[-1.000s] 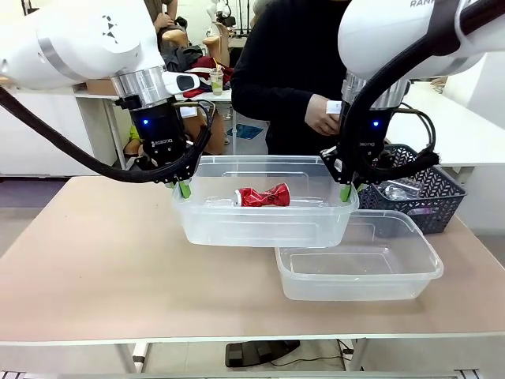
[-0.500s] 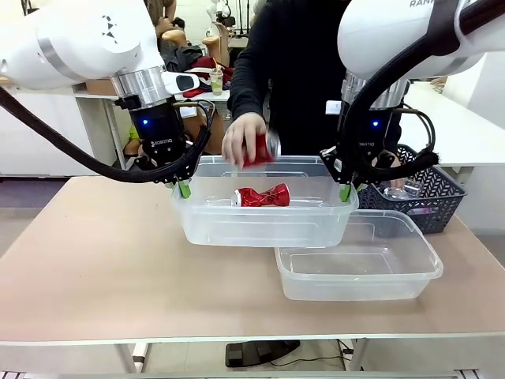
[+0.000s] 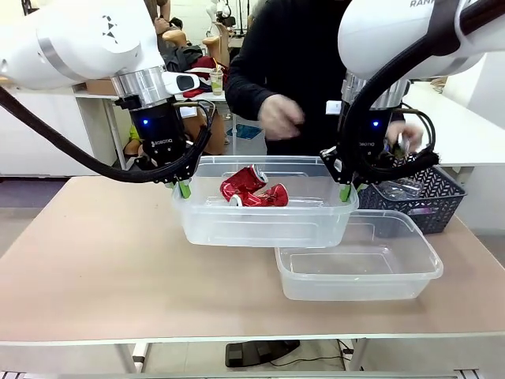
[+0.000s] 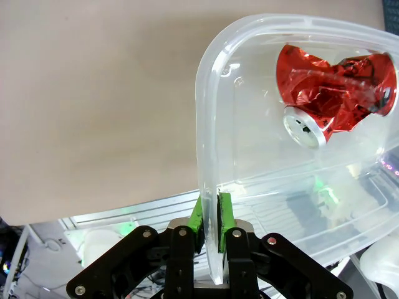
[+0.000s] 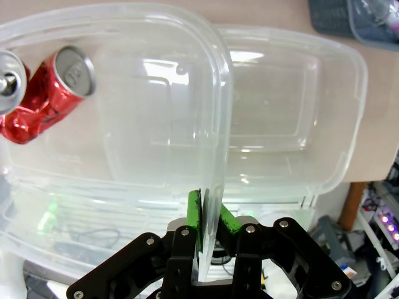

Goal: Sort the waste into each basket.
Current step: Offer the picked Organizing box to the human.

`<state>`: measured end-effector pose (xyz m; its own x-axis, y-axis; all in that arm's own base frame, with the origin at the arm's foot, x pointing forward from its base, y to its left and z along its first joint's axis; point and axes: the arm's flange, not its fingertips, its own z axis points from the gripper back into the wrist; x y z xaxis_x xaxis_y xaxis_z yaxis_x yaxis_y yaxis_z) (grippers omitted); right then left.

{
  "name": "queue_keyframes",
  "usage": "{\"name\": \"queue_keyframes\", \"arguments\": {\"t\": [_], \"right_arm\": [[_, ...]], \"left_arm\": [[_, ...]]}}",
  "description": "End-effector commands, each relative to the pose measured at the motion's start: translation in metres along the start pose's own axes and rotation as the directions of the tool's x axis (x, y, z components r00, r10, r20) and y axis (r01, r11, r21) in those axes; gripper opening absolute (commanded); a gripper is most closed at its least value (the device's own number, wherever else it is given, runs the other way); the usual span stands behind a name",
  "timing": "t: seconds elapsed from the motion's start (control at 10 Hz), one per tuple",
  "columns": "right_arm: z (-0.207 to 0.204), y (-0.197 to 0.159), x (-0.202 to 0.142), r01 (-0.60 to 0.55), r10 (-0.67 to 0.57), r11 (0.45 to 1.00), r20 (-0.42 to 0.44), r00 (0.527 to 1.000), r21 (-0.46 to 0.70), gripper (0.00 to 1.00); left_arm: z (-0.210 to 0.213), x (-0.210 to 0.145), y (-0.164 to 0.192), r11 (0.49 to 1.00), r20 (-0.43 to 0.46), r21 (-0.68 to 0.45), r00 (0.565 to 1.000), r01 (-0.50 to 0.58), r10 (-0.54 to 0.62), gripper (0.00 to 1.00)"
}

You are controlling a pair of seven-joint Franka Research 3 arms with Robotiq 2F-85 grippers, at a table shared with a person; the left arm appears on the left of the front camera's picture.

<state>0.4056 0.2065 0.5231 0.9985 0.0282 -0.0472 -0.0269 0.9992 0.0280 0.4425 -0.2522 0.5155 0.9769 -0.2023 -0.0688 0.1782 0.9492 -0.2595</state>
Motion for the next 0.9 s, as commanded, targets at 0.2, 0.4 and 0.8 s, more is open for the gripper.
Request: {"name": "queue_keyframes", "arguments": {"t": [0.2,0.4,0.8], "right_arm": [[-0.0009,-0.0026,-0.0026,-0.024,0.024,0.999,-0.006,1.000,0.030,0.08],[-0.0009,-0.0026,-0.0026,-0.024,0.024,0.999,-0.006,1.000,0.030,0.08],[-0.0009,-0.0026,-0.0026,-0.024,0.024,0.999,-0.006,1.000,0.030,0.08]], "left_arm": [[0.0026,-0.0002,-0.0022,1.000,0.009,-0.011,1.000,0.002,-0.002,0.11],[0.0026,-0.0002,-0.0022,1.000,0.009,-0.011,1.000,0.002,-0.002,0.11],[0.0026,-0.0002,-0.0022,1.000,0.009,-0.011,1.000,0.002,-0.002,0.11]]}}
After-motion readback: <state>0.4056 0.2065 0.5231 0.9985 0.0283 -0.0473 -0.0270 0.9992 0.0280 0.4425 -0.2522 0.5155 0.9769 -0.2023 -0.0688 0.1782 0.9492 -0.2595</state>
